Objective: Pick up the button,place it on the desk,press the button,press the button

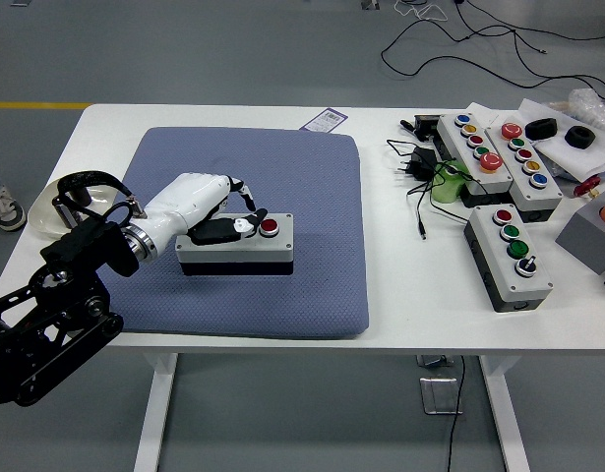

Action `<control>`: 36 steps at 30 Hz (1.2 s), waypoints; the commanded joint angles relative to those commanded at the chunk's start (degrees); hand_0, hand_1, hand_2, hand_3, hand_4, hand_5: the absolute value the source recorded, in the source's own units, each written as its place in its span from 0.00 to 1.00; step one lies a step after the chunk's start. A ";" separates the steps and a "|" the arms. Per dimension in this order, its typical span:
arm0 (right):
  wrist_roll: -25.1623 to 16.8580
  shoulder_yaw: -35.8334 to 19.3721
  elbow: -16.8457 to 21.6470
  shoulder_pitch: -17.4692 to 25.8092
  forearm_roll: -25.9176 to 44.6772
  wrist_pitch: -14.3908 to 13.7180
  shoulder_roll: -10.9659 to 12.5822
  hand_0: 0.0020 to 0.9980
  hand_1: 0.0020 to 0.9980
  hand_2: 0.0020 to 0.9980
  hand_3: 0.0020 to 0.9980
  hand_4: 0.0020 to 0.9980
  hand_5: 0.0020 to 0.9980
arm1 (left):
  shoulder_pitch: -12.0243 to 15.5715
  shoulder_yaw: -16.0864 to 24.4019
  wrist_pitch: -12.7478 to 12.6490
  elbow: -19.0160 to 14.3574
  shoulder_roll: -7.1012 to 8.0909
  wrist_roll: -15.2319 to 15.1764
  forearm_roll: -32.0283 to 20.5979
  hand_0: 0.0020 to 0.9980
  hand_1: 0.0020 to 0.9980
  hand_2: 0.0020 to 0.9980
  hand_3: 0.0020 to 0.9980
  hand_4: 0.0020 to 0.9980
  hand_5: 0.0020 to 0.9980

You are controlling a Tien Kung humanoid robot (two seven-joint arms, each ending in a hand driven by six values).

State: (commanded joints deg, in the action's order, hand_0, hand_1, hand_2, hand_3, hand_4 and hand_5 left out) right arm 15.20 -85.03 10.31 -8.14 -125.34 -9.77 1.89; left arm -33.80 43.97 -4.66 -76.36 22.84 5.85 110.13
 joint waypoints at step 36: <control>-0.14 0.70 0.00 0.26 1.10 -0.01 0.04 0.67 0.65 0.69 0.64 0.32 0.19 | 1.11 -1.36 3.19 2.44 0.61 0.72 1.49 0.02 0.00 0.00 0.56 0.63 0.90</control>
State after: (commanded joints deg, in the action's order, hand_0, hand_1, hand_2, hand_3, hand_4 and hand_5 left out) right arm 15.06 -84.33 10.31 -7.88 -124.25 -9.78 1.93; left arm -32.70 42.61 -1.47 -73.92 23.45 6.58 111.62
